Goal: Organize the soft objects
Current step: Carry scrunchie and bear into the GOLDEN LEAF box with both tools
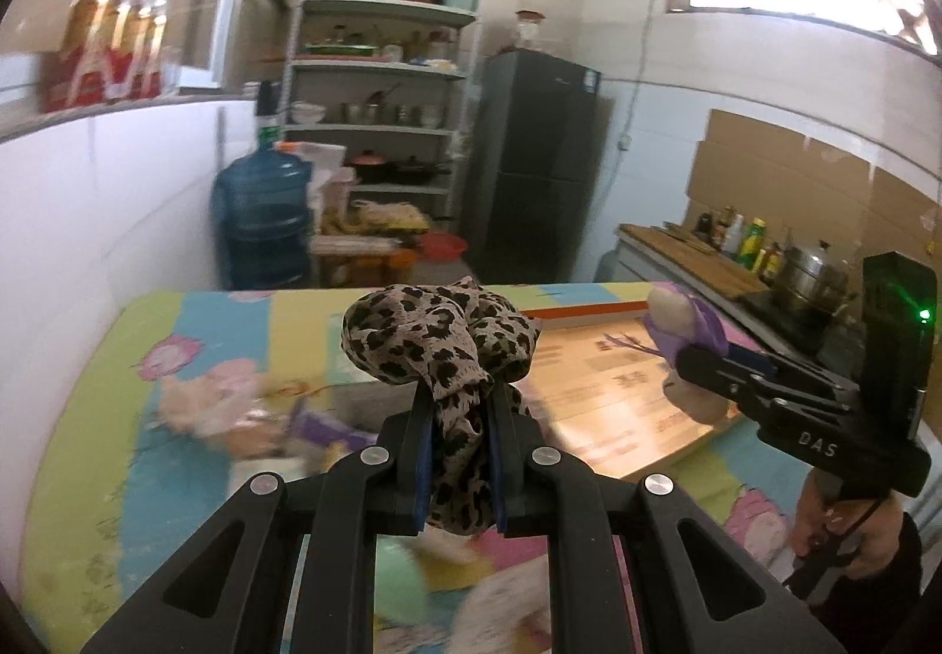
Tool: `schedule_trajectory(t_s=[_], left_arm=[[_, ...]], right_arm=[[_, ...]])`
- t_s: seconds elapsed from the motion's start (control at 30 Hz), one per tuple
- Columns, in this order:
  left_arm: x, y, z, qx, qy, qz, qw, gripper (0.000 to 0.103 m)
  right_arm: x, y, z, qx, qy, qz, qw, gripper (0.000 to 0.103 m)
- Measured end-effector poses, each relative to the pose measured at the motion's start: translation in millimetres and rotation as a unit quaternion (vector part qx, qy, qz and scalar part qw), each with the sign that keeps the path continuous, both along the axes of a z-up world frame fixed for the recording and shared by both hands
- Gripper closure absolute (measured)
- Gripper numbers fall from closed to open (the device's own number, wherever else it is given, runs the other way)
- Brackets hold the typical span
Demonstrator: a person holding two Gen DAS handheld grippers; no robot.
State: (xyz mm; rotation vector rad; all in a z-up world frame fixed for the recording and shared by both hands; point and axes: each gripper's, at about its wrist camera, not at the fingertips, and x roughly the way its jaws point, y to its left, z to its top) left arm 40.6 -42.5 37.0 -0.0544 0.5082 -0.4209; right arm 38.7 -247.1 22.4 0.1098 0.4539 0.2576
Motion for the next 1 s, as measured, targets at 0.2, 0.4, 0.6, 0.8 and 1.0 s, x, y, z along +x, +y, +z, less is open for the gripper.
schedule_trajectory(t_s=[0.2,0.4,0.6,0.8,1.0], left_arm=[[5.1,-56.3,1.3,0.009,0.009,-0.026,0.9996,0.088],[21.7,-108.4,-11.9,0.020,0.032,-0.034,0.9987,0.088],[45.2,-149.9,-25.2,0.027,0.051,-0.027,0.9980,0.088],[63.5,-179.0,-42.6,0.027,0.068,-0.022,0.9971,0.088],[87.3,-197.6,-68.8,0.032,0.105,-0.010,0.9940,0.088]], right_arm=[[-5.2,-38.3,3.8,-0.001,-0.007,-0.031,0.999,0.062],[-2.8,-77.0,-1.2,-0.003,-0.002,-0.068,0.998,0.062],[6.8,-119.3,-8.5,-0.004,0.006,-0.102,0.995,0.062],[23.1,-146.8,-19.7,-0.005,0.031,-0.117,0.993,0.062],[43.2,-157.2,-32.7,-0.015,0.064,-0.118,0.991,0.062]])
